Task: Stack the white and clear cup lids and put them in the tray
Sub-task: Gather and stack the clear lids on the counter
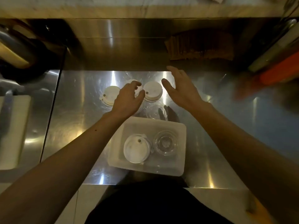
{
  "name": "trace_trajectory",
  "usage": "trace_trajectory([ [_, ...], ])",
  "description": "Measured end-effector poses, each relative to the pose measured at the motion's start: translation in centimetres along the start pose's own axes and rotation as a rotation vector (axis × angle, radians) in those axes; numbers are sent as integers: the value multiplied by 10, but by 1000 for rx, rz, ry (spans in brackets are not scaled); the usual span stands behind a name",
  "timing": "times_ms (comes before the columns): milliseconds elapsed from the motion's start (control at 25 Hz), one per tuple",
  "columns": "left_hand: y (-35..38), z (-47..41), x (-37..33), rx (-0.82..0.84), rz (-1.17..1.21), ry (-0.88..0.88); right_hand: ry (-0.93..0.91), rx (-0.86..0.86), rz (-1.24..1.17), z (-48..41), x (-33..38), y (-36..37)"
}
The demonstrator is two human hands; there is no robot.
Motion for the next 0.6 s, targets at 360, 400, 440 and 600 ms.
trace_trajectory([
  [360,24,-12,5,267,-34,-19,198,32,-38,11,-35,20],
  [400,27,-12,8,309,-33,-28,246,40,-54,13,-38,23],
  [440,30,-13,10,353,-31,-34,287,45,-77,14,-42,26],
  [600,37,-18,18,506,5,-56,456,59,-198,20,-55,30],
])
Point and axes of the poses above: each hand's wrist, its own z-axis away from the middle knuckle, its own y-axis out of the palm, x = y × z, the point moved 1 cm from there along -z, towards the middle knuckle, and after that the axes turned 13 degrees about -z, right-handed, at the moved point
